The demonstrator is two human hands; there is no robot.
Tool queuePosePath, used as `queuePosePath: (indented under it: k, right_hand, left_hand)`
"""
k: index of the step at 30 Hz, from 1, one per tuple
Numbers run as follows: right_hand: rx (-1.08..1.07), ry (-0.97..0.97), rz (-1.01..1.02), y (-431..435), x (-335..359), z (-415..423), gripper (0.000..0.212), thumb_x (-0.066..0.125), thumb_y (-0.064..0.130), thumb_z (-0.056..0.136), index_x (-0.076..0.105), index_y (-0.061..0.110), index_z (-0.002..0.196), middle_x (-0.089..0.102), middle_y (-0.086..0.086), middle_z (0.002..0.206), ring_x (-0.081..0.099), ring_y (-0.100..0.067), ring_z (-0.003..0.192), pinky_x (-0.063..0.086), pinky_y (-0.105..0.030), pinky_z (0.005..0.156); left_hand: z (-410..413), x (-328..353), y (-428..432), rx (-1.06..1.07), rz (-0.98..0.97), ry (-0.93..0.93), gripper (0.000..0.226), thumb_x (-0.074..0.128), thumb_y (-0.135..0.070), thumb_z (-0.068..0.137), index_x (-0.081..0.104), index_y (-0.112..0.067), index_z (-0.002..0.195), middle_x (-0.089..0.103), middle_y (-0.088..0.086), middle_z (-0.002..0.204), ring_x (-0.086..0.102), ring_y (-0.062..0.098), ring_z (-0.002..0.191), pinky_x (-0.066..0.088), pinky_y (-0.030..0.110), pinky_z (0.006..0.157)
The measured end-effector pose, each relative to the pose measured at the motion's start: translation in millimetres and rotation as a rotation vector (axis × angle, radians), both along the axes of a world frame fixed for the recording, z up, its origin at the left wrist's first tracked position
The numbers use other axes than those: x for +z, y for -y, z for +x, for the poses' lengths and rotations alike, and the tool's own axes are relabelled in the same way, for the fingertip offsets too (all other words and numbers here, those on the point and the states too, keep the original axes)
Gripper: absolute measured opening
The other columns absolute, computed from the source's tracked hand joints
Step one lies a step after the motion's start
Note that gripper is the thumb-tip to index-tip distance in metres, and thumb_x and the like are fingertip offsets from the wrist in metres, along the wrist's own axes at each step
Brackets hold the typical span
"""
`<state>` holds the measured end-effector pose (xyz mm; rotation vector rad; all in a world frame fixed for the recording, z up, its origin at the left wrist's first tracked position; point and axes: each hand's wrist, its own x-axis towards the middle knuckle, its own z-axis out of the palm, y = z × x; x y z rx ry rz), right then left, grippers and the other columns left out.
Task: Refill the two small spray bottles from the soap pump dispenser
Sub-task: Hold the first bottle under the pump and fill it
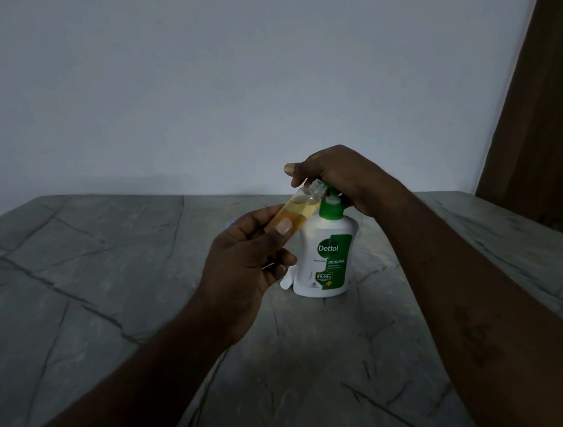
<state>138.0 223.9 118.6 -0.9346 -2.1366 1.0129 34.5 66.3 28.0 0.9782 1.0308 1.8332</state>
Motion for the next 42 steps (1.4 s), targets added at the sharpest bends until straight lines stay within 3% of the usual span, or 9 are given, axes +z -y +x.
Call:
queuePosePath:
  k: [4, 8, 12, 21, 24, 28, 32, 36, 42]
  right_hand:
    - [0.003, 0.005, -0.055, 0.3, -2.2, -1.3, 0.020, 0.077, 0.036, 0.082, 0.079, 0.016, 0.078, 0.076, 0.000, 0.106, 0.060, -0.020, 0.081, 0.049, -0.037, 0.076]
    - [0.009, 0.019, -0.082, 3.9, -2.9, -0.3, 0.023, 0.077, 0.034, 0.085, 0.080, 0.011, 0.088, 0.072, 0.003, 0.085, 0.060, -0.018, 0.075, 0.049, -0.035, 0.075]
    - [0.000, 0.008, -0.065, 4.0, -3.0, 0.0, 0.023, 0.076, 0.033, 0.084, 0.079, 0.010, 0.085, 0.075, -0.006, 0.097, 0.060, -0.021, 0.078, 0.049, -0.036, 0.076]
    - [-0.012, -0.010, 0.014, 1.8, 0.0, 0.0, 0.027, 0.076, 0.042, 0.085, 0.079, 0.015, 0.081, 0.064, 0.000, 0.078, 0.057, -0.019, 0.074, 0.048, -0.035, 0.071]
    - [-0.012, -0.009, 0.002, 2.7, -0.3, 0.2, 0.029, 0.077, 0.044, 0.082, 0.079, 0.015, 0.080, 0.067, -0.004, 0.084, 0.058, -0.020, 0.075, 0.048, -0.036, 0.073]
    - [-0.002, -0.009, -0.060, 4.4, -0.9, -0.6, 0.030, 0.077, 0.043, 0.066, 0.080, 0.016, 0.077, 0.076, -0.006, 0.109, 0.060, -0.020, 0.080, 0.049, -0.038, 0.076]
    - [0.004, 0.031, -0.097, 5.6, -2.4, 0.4, 0.020, 0.078, 0.033, 0.081, 0.079, 0.013, 0.081, 0.075, -0.003, 0.091, 0.060, -0.019, 0.073, 0.049, -0.034, 0.074]
    - [0.008, 0.033, -0.101, 6.5, -2.6, 0.5, 0.021, 0.077, 0.034, 0.084, 0.077, 0.014, 0.079, 0.067, 0.002, 0.074, 0.058, -0.018, 0.067, 0.047, -0.031, 0.069]
    - [0.004, 0.046, 0.011, 2.9, -2.1, 0.1, 0.037, 0.074, 0.048, 0.088, 0.079, 0.011, 0.088, 0.067, -0.001, 0.083, 0.058, -0.018, 0.070, 0.048, -0.031, 0.068]
  left_hand:
    - [0.0, -0.1, 0.6, 0.002, -0.003, 0.014, 0.046, 0.072, -0.024, 0.073, 0.071, -0.012, 0.117, 0.073, 0.004, 0.094, 0.059, 0.014, 0.064, 0.051, 0.023, 0.058]
    - [0.0, -0.8, 0.8, 0.002, -0.003, 0.013, 0.046, 0.072, -0.024, 0.072, 0.071, -0.012, 0.117, 0.073, 0.004, 0.094, 0.059, 0.013, 0.063, 0.051, 0.022, 0.058]
    - [0.2, -1.2, 0.6, 0.007, -0.002, 0.006, 0.047, 0.072, -0.025, 0.072, 0.071, -0.012, 0.116, 0.073, 0.004, 0.095, 0.059, 0.013, 0.063, 0.051, 0.023, 0.059]
    - [1.2, -0.4, 1.2, -0.004, -0.013, -0.013, 0.046, 0.071, -0.027, 0.073, 0.071, -0.014, 0.118, 0.074, 0.004, 0.100, 0.060, 0.013, 0.064, 0.051, 0.026, 0.063]
    - [1.2, 0.0, 1.4, -0.002, -0.018, -0.013, 0.049, 0.071, -0.027, 0.073, 0.070, -0.012, 0.120, 0.073, 0.005, 0.101, 0.060, 0.013, 0.065, 0.050, 0.027, 0.064]
    - [1.6, 0.7, 1.1, 0.004, -0.021, -0.014, 0.050, 0.072, -0.027, 0.072, 0.069, -0.012, 0.121, 0.073, 0.005, 0.099, 0.060, 0.013, 0.065, 0.050, 0.027, 0.064]
    - [1.7, -0.8, 1.2, 0.006, -0.029, -0.010, 0.051, 0.072, -0.026, 0.073, 0.069, -0.012, 0.121, 0.073, 0.004, 0.098, 0.060, 0.013, 0.064, 0.050, 0.027, 0.064]
    - [1.7, -1.1, 1.9, 0.008, -0.029, -0.016, 0.050, 0.072, -0.026, 0.072, 0.069, -0.012, 0.120, 0.073, 0.002, 0.095, 0.060, 0.013, 0.063, 0.049, 0.027, 0.064]
    - [2.0, -1.9, 1.5, 0.021, -0.036, -0.028, 0.050, 0.072, -0.027, 0.071, 0.070, -0.013, 0.120, 0.074, 0.001, 0.093, 0.060, 0.014, 0.064, 0.050, 0.028, 0.064]
